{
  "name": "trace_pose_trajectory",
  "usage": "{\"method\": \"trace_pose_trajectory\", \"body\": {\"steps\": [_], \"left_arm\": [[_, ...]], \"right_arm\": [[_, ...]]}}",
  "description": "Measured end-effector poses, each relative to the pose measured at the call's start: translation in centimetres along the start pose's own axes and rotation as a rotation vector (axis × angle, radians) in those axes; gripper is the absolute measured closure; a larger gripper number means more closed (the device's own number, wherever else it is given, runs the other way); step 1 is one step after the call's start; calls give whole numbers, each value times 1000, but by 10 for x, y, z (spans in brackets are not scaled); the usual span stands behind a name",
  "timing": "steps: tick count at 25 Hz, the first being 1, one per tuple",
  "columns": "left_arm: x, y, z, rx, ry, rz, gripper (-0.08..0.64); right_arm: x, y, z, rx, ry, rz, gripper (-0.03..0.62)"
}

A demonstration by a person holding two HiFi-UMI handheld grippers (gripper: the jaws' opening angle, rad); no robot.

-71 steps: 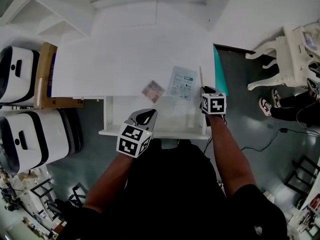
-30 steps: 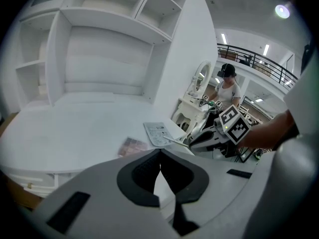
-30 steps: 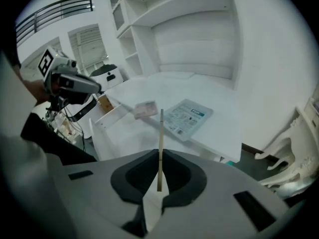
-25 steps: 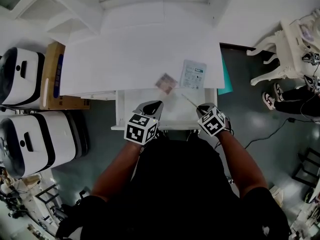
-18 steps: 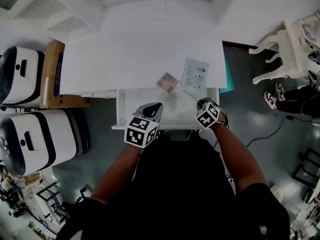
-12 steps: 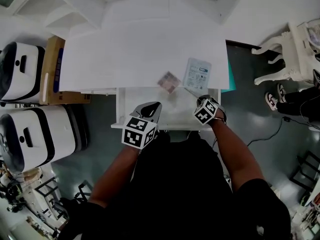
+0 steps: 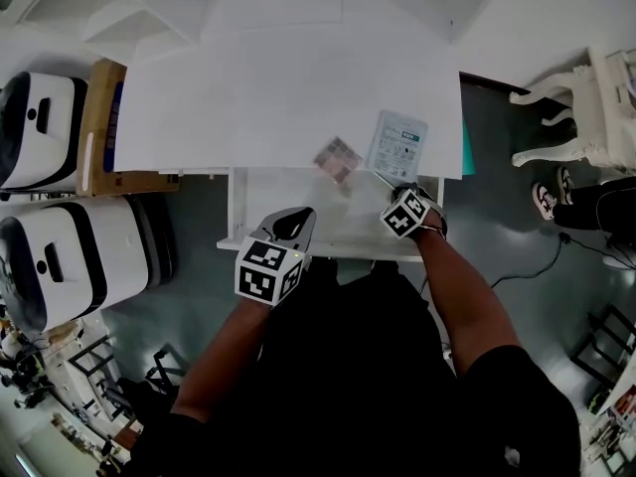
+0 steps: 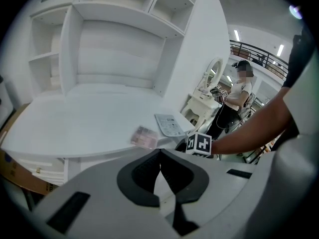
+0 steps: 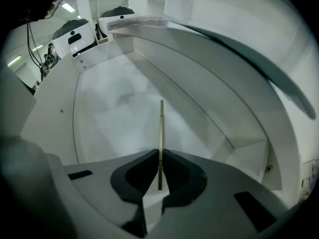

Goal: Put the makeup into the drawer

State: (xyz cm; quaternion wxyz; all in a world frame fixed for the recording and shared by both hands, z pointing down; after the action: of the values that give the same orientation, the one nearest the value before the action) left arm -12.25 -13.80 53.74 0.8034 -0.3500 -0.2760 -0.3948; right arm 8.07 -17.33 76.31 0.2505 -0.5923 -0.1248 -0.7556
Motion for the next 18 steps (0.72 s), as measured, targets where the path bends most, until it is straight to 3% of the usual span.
{"method": "trace_pose_trajectory", "body": {"steps": [8,18], "left_arm": [[-1,3,3,8,-4,-17,549],[-5,4,4,11,10,-17,549]], "right_arm": [[9,-6,4,-52,-19,-9,546],[7,-7,2,-26,-8,-16,530]]}}
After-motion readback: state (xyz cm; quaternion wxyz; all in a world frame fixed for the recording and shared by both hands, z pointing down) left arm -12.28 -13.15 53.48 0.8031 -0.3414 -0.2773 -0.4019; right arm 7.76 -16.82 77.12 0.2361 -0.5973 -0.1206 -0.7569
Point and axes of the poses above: the fingertips, and each gripper's own axes: x forward along the fingers, y to its right, z out of its underside, the point moved 3 cm from there along -x, backward along the fingers, and after that the axes turned 6 degrees about -x, right-handed, at the moved point
